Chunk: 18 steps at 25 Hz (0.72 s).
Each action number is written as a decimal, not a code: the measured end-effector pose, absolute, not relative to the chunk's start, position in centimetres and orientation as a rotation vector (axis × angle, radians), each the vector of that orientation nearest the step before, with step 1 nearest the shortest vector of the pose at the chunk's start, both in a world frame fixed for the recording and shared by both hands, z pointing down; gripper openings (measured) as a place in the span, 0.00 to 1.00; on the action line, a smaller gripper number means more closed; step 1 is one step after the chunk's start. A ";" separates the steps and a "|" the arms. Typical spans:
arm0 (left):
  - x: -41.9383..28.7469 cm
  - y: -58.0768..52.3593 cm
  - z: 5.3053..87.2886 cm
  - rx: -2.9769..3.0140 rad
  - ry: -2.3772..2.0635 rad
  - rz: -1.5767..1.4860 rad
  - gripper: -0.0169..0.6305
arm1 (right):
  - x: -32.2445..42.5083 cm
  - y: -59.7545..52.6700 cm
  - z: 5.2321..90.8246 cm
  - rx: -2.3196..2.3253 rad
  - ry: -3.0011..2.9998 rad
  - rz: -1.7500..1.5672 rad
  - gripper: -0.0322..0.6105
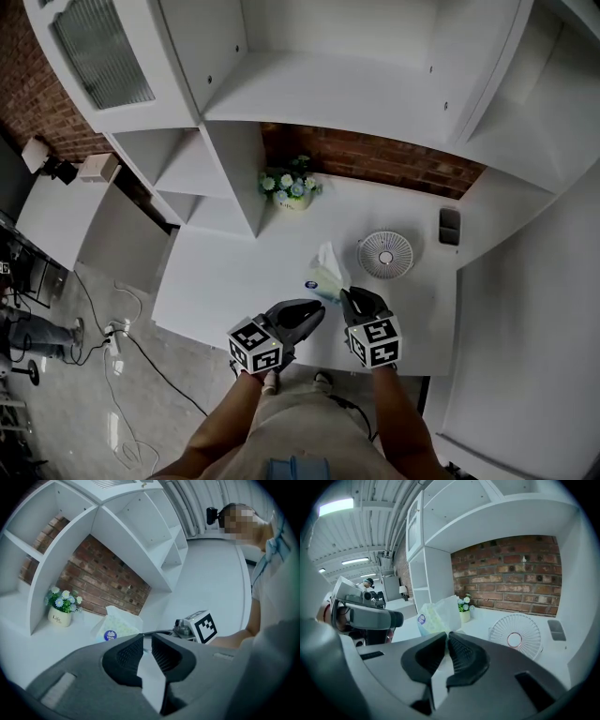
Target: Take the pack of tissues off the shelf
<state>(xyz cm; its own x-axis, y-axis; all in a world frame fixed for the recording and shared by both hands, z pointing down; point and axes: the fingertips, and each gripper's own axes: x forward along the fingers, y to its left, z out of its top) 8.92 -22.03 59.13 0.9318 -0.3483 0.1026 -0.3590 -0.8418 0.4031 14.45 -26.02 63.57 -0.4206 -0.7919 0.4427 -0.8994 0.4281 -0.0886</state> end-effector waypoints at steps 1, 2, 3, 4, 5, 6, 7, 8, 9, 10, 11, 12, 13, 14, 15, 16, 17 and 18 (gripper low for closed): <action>8.9 -22.1 59.6 2.657 -0.514 0.041 0.12 | 14.4 -26.0 64.0 1.446 -2.350 0.456 0.09; 8.9 -22.1 60.1 2.651 -0.516 0.046 0.12 | 14.4 -26.0 64.5 1.442 -2.348 0.460 0.09; 9.0 -22.2 60.6 2.645 -0.518 0.050 0.12 | 14.5 -26.0 64.9 1.437 -2.345 0.462 0.09; 9.0 -22.2 61.0 2.639 -0.519 0.054 0.12 | 14.5 -26.1 65.3 1.432 -2.343 0.465 0.09; 9.0 -22.3 61.4 2.634 -0.522 0.058 0.12 | 14.4 -26.1 65.8 1.426 -2.340 0.468 0.09; 9.1 -22.4 61.8 2.629 -0.524 0.062 0.12 | 14.3 -26.2 66.3 1.418 -2.336 0.471 0.09; 9.1 -22.5 62.2 2.624 -0.526 0.065 0.12 | 14.2 -26.2 66.8 1.408 -2.331 0.473 0.09; 9.1 -22.5 62.6 2.619 -0.526 0.070 0.12 | 14.1 -26.2 67.3 1.398 -2.326 0.475 0.09; 9.2 -22.6 63.0 2.614 -0.527 0.075 0.12 | 14.0 -26.3 67.8 1.389 -2.321 0.478 0.09; 9.2 -22.7 63.4 2.608 -0.527 0.081 0.12 | 13.9 -26.3 68.2 1.380 -2.317 0.481 0.09; 9.3 -22.7 63.8 2.601 -0.528 0.087 0.12 | 13.7 -26.3 68.7 1.372 -2.314 0.486 0.09; 9.3 -22.8 64.1 2.595 -0.529 0.092 0.12 | 13.6 -26.4 69.2 1.366 -2.311 0.494 0.09; 9.3 -22.8 64.4 2.590 -0.528 0.097 0.12 | 13.5 -26.4 69.6 1.361 -2.309 0.503 0.09; 9.3 -22.8 64.7 2.586 -0.526 0.103 0.12 | 13.4 -26.5 70.0 1.357 -2.308 0.512 0.09; 9.4 -22.9 65.0 2.583 -0.523 0.108 0.12 | 13.3 -26.5 70.4 1.353 -2.305 0.520 0.09; 9.4 -22.9 65.3 2.578 -0.521 0.113 0.12 | 13.3 -26.6 70.9 1.349 -2.301 0.527 0.09; 9.4 -22.9 65.6 2.573 -0.521 0.116 0.12 | 13.3 -26.6 71.3 1.346 -2.295 0.534 0.09; 9.4 -22.9 65.8 2.566 -0.523 0.116 0.12 | 13.3 -26.7 71.7 1.343 -2.291 0.541 0.09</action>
